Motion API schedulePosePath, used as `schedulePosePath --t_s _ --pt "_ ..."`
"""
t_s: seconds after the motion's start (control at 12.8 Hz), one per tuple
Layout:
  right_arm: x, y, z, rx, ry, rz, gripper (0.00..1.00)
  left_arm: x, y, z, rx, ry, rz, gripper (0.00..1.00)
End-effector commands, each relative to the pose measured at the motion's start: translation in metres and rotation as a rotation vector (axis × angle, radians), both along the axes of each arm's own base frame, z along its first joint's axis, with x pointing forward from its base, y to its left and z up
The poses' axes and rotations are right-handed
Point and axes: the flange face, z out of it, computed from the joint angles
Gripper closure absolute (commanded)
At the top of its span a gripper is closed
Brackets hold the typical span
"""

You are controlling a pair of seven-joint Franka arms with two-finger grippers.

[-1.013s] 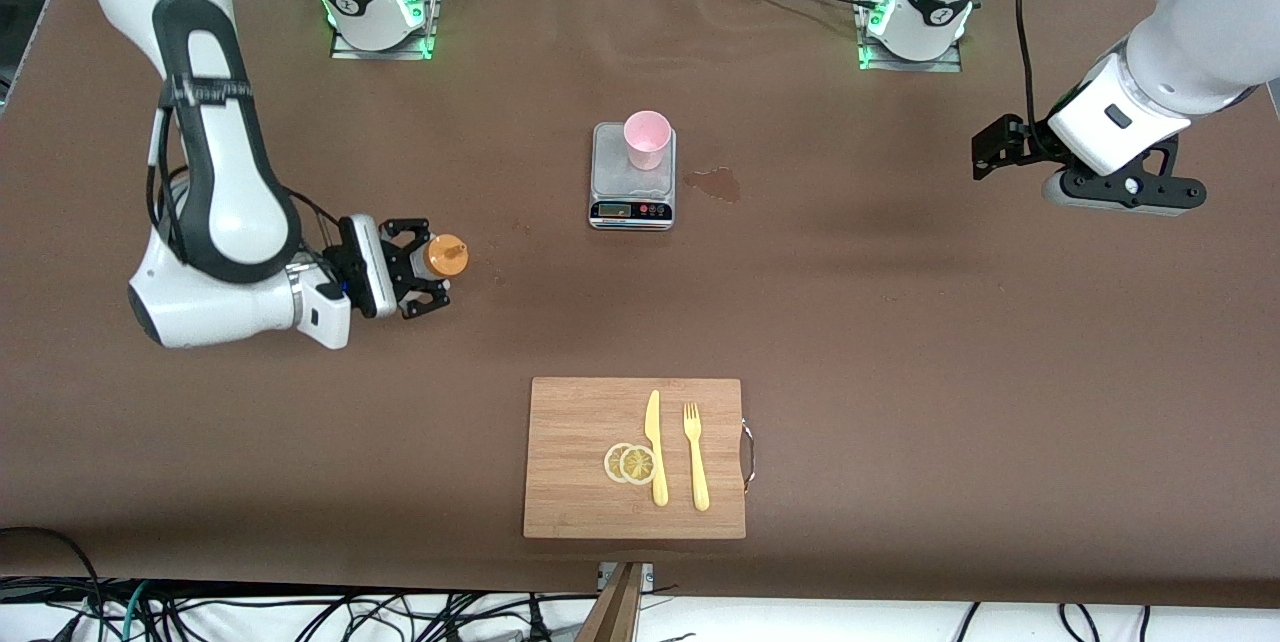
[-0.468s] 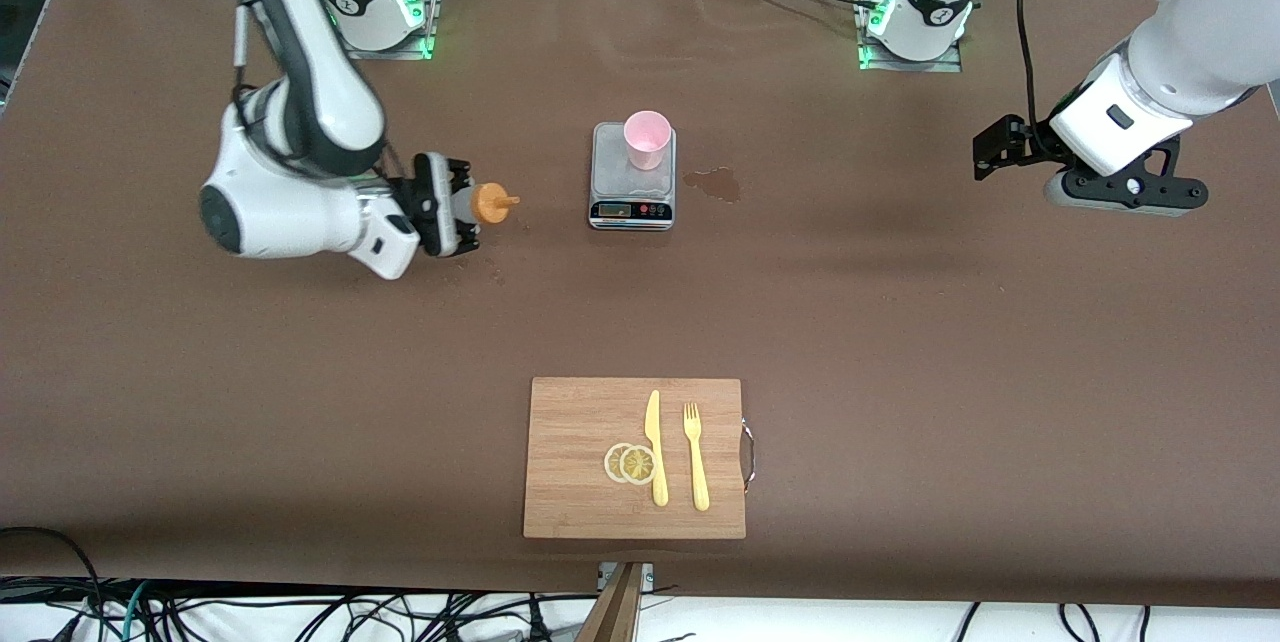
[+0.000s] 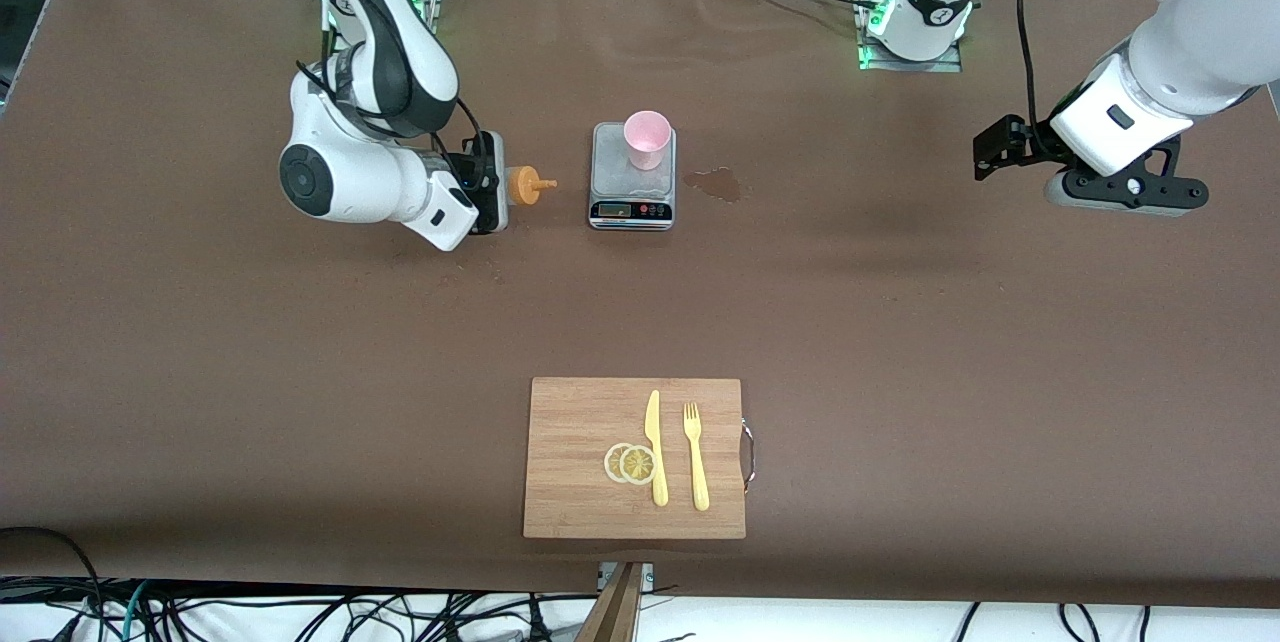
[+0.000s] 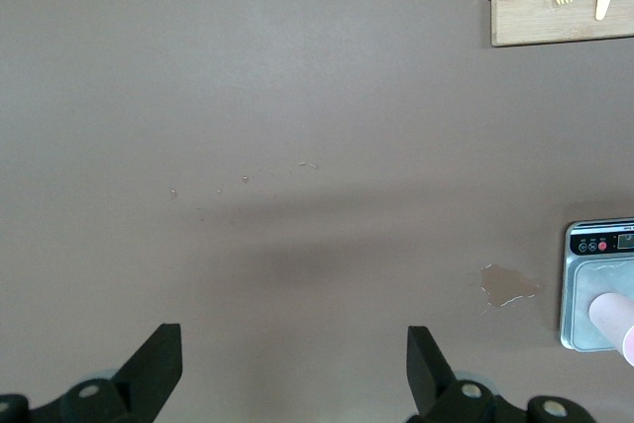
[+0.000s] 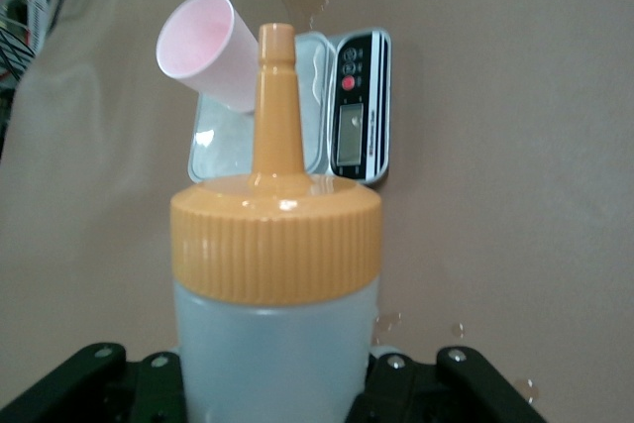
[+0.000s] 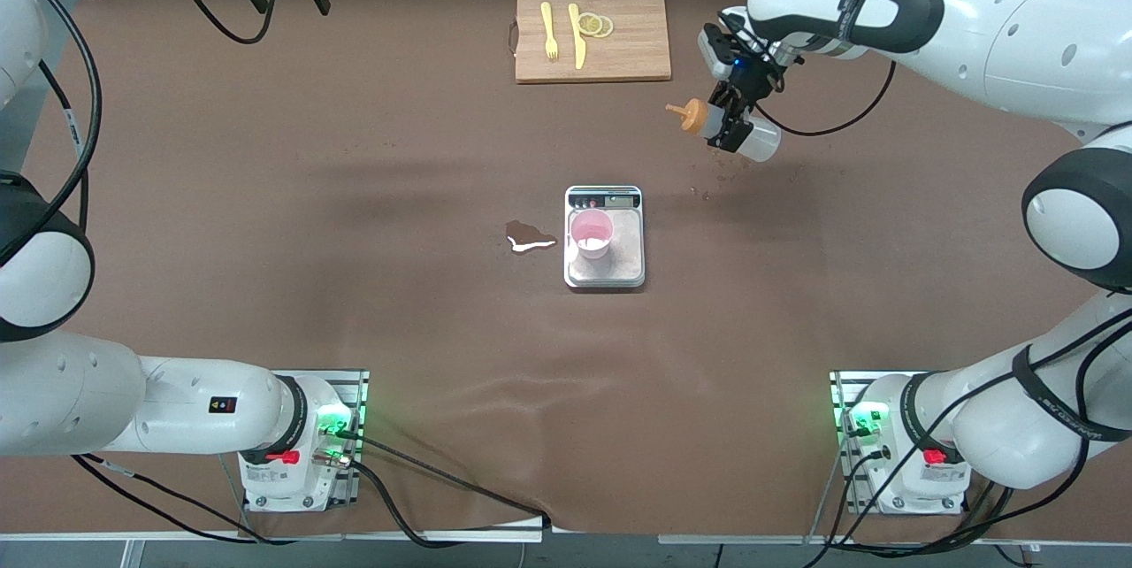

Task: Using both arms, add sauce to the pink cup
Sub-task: 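Lift the bottle and carry it toward the pink cup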

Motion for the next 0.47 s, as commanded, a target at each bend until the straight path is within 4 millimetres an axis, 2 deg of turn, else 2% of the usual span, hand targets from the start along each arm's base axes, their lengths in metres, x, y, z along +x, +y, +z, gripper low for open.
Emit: schedulePosePath --t_s 0.0,0.23,0.39 --pt "-0.027 0.034 0.019 -0.088 -0.028 -0.025 0.80 0.001 0.004 0.003 0.008 0.002 -0.017 0.00" --pt "-0.052 0.070 0.021 -0.141 -0.024 -0.013 0.80 0.001 0.004 0.003 0.007 0.004 -0.016 0.00" --pt "-0.067 0.087 0.019 -0.207 -0.038 0.008 0.80 0.001 0.003 0.003 0.009 0.003 -0.018 0.00"
